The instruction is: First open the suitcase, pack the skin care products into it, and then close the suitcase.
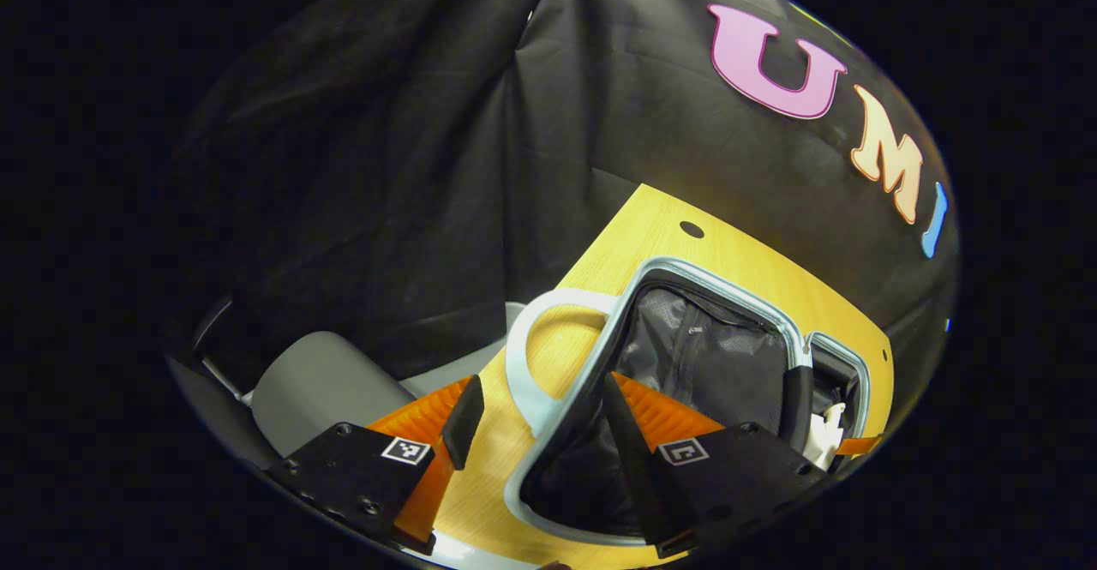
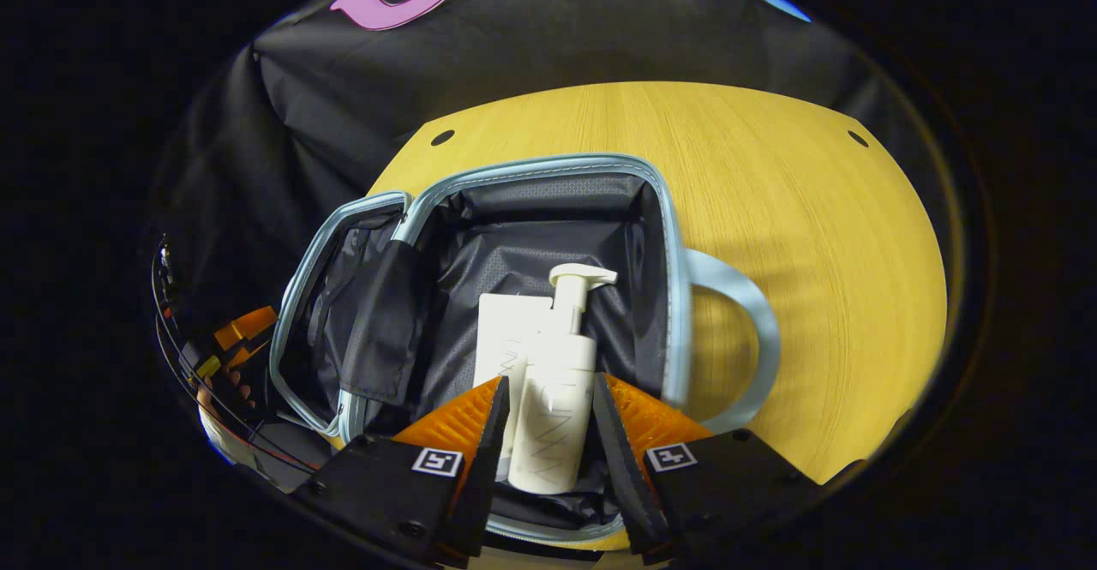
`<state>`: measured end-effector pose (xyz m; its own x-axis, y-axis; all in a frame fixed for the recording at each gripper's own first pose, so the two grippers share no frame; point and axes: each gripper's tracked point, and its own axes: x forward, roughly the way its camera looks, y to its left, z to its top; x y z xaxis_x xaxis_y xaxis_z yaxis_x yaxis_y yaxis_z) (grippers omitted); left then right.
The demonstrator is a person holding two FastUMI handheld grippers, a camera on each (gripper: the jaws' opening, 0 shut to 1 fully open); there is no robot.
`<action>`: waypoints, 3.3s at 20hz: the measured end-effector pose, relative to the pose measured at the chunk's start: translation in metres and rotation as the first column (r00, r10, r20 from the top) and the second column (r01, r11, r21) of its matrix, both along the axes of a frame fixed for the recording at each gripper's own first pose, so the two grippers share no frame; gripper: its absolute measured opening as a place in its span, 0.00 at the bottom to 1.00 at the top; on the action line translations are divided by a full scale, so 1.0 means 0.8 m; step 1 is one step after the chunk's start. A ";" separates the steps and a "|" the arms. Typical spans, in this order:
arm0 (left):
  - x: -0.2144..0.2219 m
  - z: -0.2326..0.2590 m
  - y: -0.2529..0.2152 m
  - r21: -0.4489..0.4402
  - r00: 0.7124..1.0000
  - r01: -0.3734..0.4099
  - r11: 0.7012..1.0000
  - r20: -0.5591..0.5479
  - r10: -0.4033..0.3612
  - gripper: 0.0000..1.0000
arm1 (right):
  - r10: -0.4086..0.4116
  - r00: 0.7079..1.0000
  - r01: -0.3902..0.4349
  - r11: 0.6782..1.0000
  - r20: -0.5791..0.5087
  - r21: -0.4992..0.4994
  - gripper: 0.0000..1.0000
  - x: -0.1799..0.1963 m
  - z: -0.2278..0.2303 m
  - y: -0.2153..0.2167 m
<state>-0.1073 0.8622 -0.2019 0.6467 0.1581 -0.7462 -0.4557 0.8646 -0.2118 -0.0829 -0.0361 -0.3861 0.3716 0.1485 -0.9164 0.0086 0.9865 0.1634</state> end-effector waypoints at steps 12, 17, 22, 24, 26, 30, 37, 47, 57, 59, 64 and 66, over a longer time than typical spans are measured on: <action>0.041 -0.084 0.056 -0.008 0.982 0.064 0.998 -0.180 -0.065 0.81 | -0.130 0.982 0.130 0.992 0.140 0.010 0.69 0.029 0.069 -0.060; 0.046 -0.098 0.039 -0.069 0.969 0.129 0.989 -0.203 -0.141 0.60 | -0.161 0.972 0.163 0.987 0.170 0.006 0.64 0.035 0.085 -0.081; 0.056 -0.067 0.022 -0.107 0.967 0.138 0.985 -0.201 -0.157 0.06 | -0.154 0.969 0.155 0.988 0.194 0.009 0.64 0.034 0.097 -0.098; 0.059 -0.033 0.021 -0.089 0.975 0.127 0.988 -0.169 -0.141 0.04 | -0.152 0.963 0.152 0.988 0.225 0.019 0.69 0.039 0.107 -0.109; 0.063 0.008 0.020 -0.051 0.984 0.119 0.992 -0.128 -0.125 0.03 | -0.150 0.959 0.148 0.989 0.240 0.026 0.69 0.039 0.116 -0.124; 0.065 0.099 -0.003 0.003 0.992 0.122 0.993 -0.024 -0.122 0.03 | -0.130 0.955 0.120 0.991 0.265 0.053 0.70 0.039 0.129 -0.148; 0.075 0.226 -0.112 0.064 0.973 0.182 0.981 0.133 -0.189 0.02 | -0.135 0.936 0.106 0.989 0.325 0.105 0.69 0.044 0.163 -0.198; 0.115 0.319 -0.293 0.067 0.886 0.373 0.926 0.271 -0.376 0.02 | -0.177 0.922 0.142 0.982 0.345 0.123 0.69 0.041 0.178 -0.263; 0.132 0.319 -0.456 -0.106 0.794 0.555 0.825 0.363 -0.488 0.02 | -0.229 0.899 0.205 0.973 0.373 0.102 0.69 0.030 0.197 -0.317; 0.132 0.313 -0.477 -0.121 0.781 0.581 0.805 0.362 -0.509 0.02 | -0.240 0.897 0.219 0.971 0.370 0.099 0.69 0.026 0.196 -0.325; 0.124 0.286 -0.539 -0.178 0.755 0.637 0.750 0.343 -0.559 0.02 | -0.260 0.892 0.242 0.966 0.370 0.094 0.70 0.017 0.200 -0.340; 0.122 0.272 -0.563 -0.201 0.747 0.652 0.731 0.334 -0.575 0.02 | -0.263 0.891 0.250 0.965 0.371 0.084 0.69 0.011 0.202 -0.348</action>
